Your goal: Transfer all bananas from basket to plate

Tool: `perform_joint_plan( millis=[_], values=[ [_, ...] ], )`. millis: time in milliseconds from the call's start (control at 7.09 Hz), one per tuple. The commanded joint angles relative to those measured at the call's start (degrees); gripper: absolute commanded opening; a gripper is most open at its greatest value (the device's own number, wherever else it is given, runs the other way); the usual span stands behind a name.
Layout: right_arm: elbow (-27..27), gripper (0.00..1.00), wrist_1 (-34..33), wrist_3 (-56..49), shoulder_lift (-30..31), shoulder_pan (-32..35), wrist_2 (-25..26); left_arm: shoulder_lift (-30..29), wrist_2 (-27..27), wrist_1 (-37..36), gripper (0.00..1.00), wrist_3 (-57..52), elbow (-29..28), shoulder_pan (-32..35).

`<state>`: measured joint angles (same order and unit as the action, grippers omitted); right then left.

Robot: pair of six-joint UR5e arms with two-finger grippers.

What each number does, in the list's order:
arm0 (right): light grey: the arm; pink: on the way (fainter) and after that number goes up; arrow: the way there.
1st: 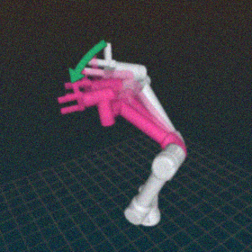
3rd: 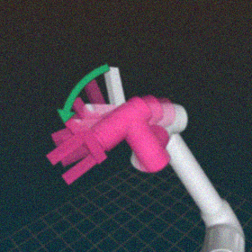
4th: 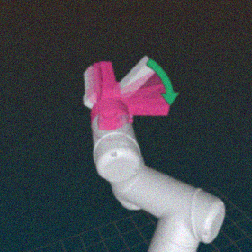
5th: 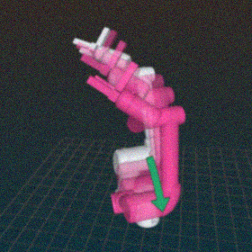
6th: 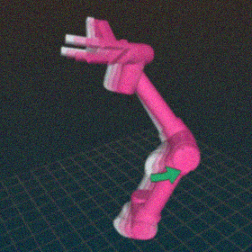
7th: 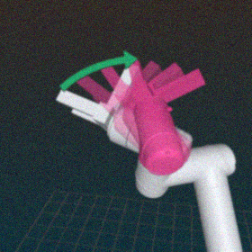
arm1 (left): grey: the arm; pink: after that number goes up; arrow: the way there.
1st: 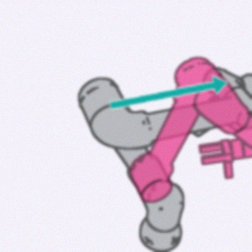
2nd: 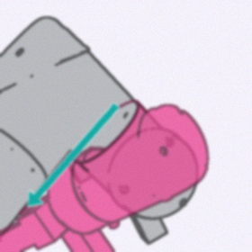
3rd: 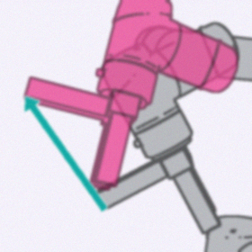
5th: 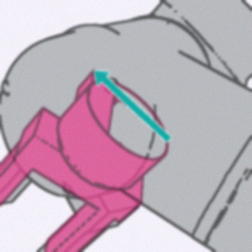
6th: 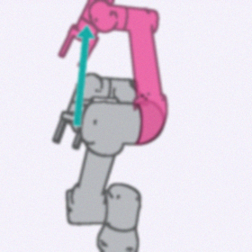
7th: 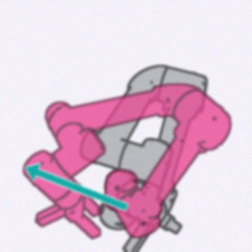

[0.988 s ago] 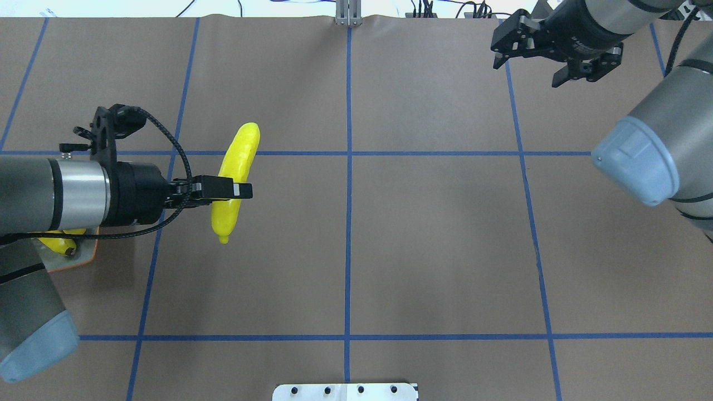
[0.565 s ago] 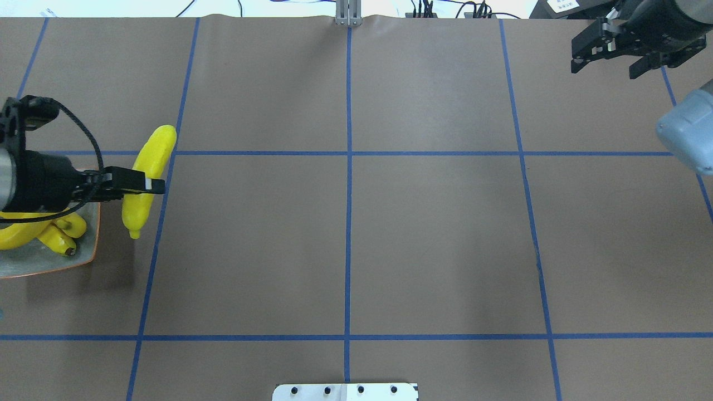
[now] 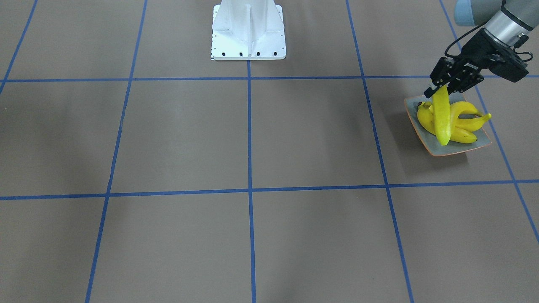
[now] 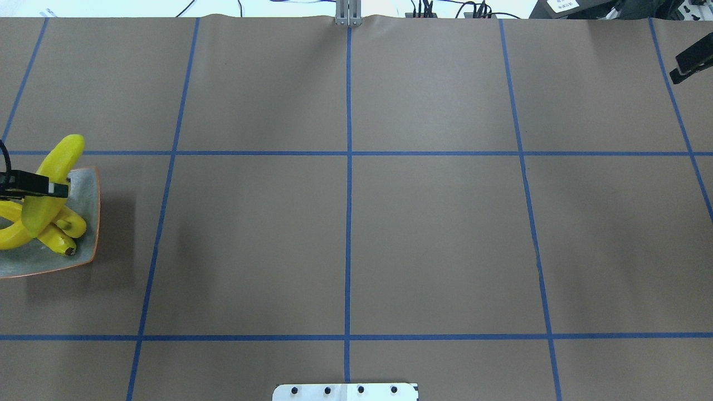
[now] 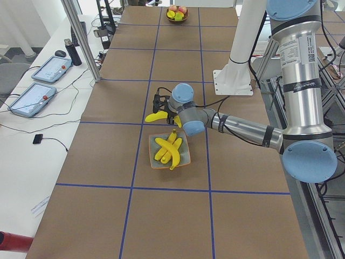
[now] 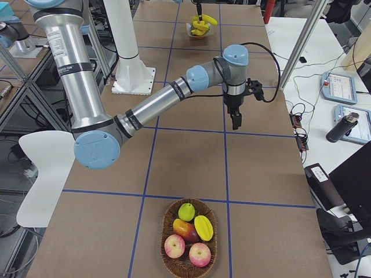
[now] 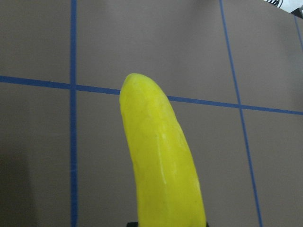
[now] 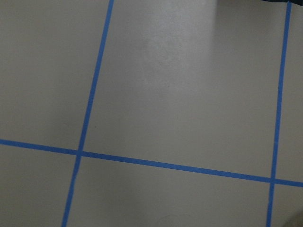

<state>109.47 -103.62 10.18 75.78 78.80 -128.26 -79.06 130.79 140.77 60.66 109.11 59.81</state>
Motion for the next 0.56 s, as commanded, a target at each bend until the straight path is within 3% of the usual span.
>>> perform_joint_plan(
  millis=[0, 423],
  values=[
    [-2.5, 1.0, 0.0, -8.1, 1.2, 3.6, -1.7, 0.3, 0.9, 0.0, 0.0, -2.1, -5.6, 2.5],
    [-2.5, 1.0, 0.0, -8.0, 0.9, 3.6, -1.8, 0.2, 0.9, 4.5, 0.0, -2.3, -11.4, 2.8]
  ],
)
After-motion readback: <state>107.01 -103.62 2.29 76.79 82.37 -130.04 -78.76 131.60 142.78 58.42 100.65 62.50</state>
